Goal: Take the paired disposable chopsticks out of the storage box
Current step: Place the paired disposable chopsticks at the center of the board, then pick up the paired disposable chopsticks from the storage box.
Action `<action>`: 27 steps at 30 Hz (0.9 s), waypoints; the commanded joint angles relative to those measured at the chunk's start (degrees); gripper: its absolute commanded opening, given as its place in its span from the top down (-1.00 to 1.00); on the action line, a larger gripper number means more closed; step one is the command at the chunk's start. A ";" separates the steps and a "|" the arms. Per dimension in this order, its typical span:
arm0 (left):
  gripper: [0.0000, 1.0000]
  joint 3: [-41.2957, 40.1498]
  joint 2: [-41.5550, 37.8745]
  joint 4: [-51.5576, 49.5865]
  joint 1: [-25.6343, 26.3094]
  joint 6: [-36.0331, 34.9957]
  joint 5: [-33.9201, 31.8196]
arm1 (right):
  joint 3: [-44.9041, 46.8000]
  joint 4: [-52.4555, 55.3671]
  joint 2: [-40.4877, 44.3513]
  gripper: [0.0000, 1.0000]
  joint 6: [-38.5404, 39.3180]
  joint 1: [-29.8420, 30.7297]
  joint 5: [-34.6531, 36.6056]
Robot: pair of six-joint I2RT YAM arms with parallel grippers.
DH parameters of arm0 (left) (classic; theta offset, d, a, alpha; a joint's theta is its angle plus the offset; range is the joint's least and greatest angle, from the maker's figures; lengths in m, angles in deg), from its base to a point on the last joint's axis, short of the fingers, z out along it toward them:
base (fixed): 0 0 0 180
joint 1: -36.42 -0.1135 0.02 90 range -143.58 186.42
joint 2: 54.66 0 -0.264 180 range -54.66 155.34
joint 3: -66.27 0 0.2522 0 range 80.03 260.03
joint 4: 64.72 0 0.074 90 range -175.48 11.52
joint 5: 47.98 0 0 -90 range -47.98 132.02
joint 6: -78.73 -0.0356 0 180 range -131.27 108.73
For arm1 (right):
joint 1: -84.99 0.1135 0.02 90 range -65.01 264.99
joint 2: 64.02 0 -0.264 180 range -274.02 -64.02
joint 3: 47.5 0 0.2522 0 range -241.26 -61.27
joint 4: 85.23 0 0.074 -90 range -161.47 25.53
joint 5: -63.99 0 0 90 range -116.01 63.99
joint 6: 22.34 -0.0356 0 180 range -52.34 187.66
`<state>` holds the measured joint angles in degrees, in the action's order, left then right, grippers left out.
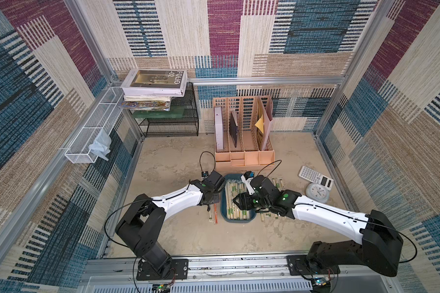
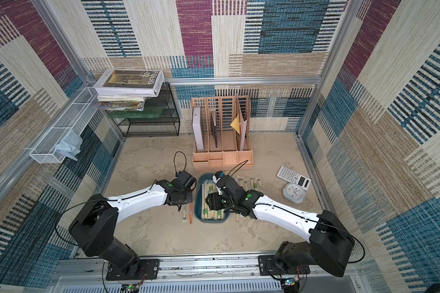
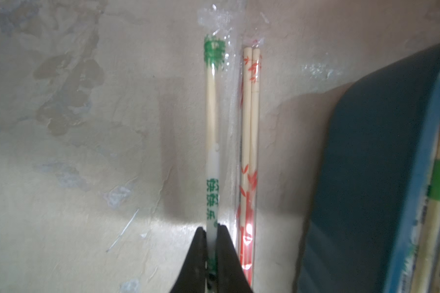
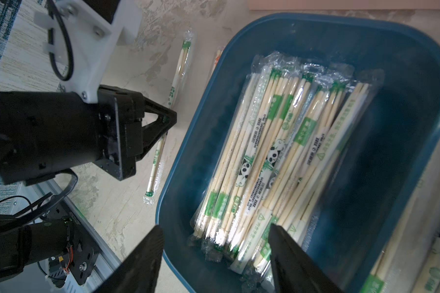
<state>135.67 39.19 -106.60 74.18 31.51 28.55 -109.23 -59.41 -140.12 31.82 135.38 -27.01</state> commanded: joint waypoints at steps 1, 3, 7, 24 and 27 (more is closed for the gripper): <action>0.66 0.22 0.97 1.10 -0.10 -0.24 0.99 | 0.06 -0.28 0.27 -0.37 -0.39 0.06 1.41; 0.45 0.09 1.15 1.22 -0.13 -0.33 1.08 | 0.04 0.01 0.34 -0.38 -0.37 0.06 1.74; -0.05 0.12 -0.19 0.09 -0.14 -0.65 0.94 | -0.11 0.34 0.67 -0.37 -0.20 0.05 2.07; -0.48 0.87 -13.74 -4.07 0.02 -1.20 1.99 | 1.38 1.28 3.70 -0.37 0.37 -3.70 2.38; -0.48 2.21 -13.62 -4.18 0.42 -0.99 3.13 | 1.94 1.32 4.92 -0.38 0.70 -5.33 1.84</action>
<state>136.96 25.68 -110.25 74.35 30.53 30.12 -107.59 -58.89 -135.99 32.06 130.99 -24.87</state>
